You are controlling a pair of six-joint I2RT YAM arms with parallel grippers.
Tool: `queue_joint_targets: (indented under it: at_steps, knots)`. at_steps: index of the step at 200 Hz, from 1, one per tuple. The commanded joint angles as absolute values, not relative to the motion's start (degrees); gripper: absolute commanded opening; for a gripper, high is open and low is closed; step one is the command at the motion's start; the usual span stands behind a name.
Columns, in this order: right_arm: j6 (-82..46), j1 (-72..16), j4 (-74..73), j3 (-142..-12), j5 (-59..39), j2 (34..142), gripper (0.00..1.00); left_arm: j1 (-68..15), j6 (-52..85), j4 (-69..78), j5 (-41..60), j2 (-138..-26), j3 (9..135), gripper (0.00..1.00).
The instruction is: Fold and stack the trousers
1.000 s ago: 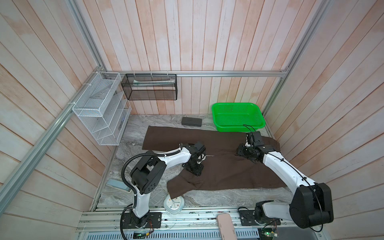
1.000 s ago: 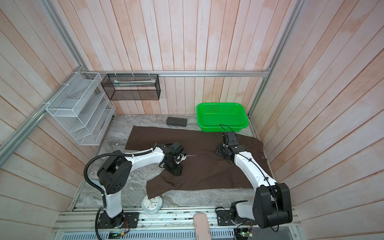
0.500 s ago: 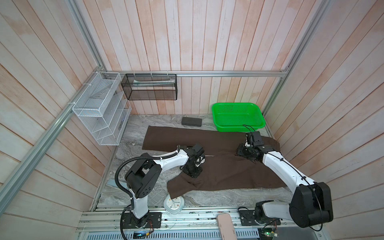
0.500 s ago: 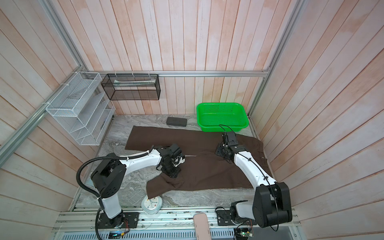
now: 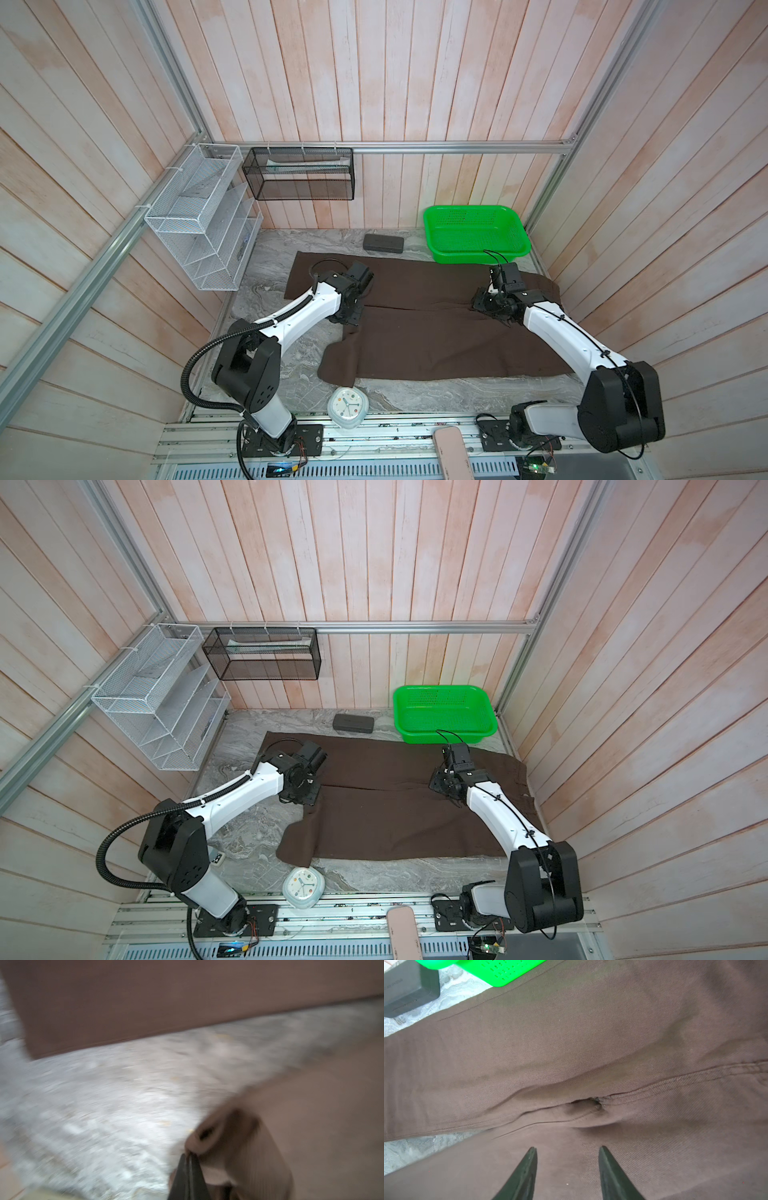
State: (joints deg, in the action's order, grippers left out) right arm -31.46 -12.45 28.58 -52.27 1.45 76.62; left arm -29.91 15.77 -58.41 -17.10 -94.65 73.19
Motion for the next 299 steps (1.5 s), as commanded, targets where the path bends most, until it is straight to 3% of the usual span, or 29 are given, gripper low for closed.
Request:
queue_joint_targets:
  at_steps: [1,51,93,102,119,148,213,299]
  knots:
    - [-31.9,-13.0,29.8,-53.3,2.3,77.3,0.5,-26.9,19.1,-66.4,-31.2,-94.6,75.7,0.0]
    - [-31.6,-13.1,29.7,-53.3,2.6,77.7,0.49,-23.1,20.5,-73.6,-42.1,-100.7,83.0,0.0]
    - [-31.6,-13.1,28.9,-52.4,2.4,78.3,0.49,-24.0,17.0,-70.3,-36.3,-104.8,85.4,0.0]
    - [-31.5,-13.1,28.7,-52.2,2.3,78.6,0.5,-23.9,17.0,-69.3,-35.1,-104.6,84.8,0.09]
    - [-31.4,-13.1,28.1,-51.5,2.3,79.2,0.5,-23.6,17.2,-68.0,-32.9,-103.2,83.5,0.36]
    - [-31.1,-13.1,27.6,-50.7,1.9,80.1,0.5,-22.4,18.2,-66.9,-29.1,-98.4,80.7,0.51]
    - [-30.5,-13.2,26.5,-47.5,1.6,81.1,0.5,-11.8,18.5,-58.2,-15.2,-88.5,63.1,0.55]
    - [-30.1,-13.2,26.3,-46.2,1.5,80.4,0.51,-3.2,13.3,-49.6,-8.8,-97.4,60.7,0.59]
